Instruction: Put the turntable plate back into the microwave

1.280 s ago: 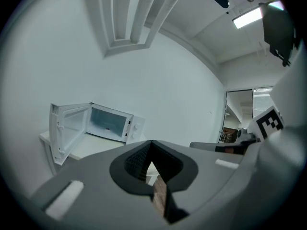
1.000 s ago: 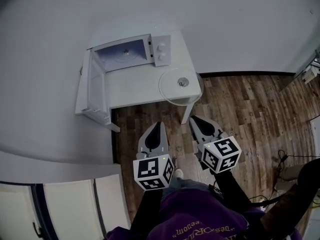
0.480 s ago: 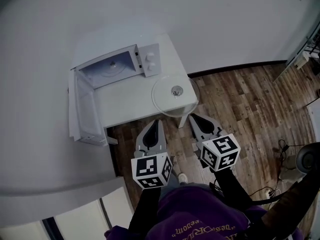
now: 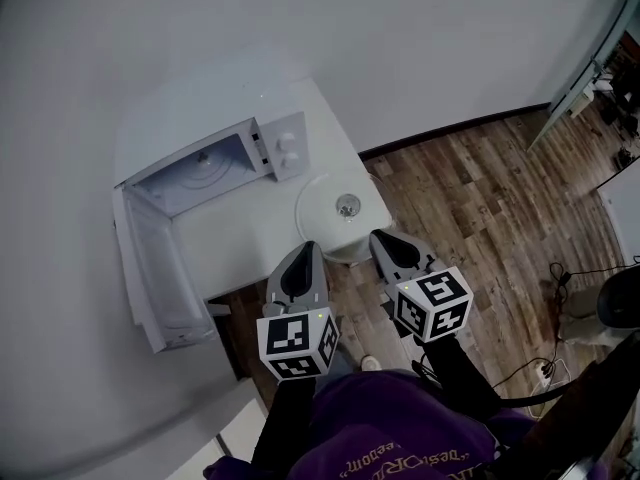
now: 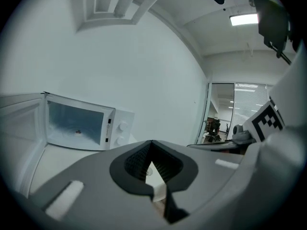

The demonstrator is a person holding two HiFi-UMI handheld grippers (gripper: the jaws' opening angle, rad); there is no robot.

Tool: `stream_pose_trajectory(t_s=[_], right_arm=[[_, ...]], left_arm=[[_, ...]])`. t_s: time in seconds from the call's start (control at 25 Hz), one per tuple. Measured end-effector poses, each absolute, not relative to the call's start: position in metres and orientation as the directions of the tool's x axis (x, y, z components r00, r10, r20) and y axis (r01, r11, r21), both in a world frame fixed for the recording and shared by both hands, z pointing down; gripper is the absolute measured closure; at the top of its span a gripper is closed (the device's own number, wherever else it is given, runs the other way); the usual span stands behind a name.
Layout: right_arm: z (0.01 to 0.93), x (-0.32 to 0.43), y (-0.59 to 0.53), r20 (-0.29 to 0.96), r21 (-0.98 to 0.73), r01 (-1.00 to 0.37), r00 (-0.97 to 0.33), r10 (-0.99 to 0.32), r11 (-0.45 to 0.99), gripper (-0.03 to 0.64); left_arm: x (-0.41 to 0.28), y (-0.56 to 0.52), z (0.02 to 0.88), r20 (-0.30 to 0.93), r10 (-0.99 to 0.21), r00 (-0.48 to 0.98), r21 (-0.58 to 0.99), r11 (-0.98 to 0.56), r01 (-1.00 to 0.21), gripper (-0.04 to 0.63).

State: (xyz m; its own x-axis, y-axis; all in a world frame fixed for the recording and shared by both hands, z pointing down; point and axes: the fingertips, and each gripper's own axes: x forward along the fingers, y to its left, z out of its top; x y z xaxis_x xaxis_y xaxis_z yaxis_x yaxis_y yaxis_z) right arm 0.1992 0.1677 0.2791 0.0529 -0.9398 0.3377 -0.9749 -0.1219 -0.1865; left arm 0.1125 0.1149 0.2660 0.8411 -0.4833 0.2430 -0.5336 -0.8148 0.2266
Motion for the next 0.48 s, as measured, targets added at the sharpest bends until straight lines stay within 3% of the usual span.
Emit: stream_pose_trajectory(t_s=[0.48], right_arm=[[0.292,0.209,0.134,0.323,-0.235,-0.947,0.137,-0.937,-0.219,0.606]], left_arm=[[0.13,0.076,0.295,0.283,-0.336,0.898,0.268,-0.872,-0.411,0.591]])
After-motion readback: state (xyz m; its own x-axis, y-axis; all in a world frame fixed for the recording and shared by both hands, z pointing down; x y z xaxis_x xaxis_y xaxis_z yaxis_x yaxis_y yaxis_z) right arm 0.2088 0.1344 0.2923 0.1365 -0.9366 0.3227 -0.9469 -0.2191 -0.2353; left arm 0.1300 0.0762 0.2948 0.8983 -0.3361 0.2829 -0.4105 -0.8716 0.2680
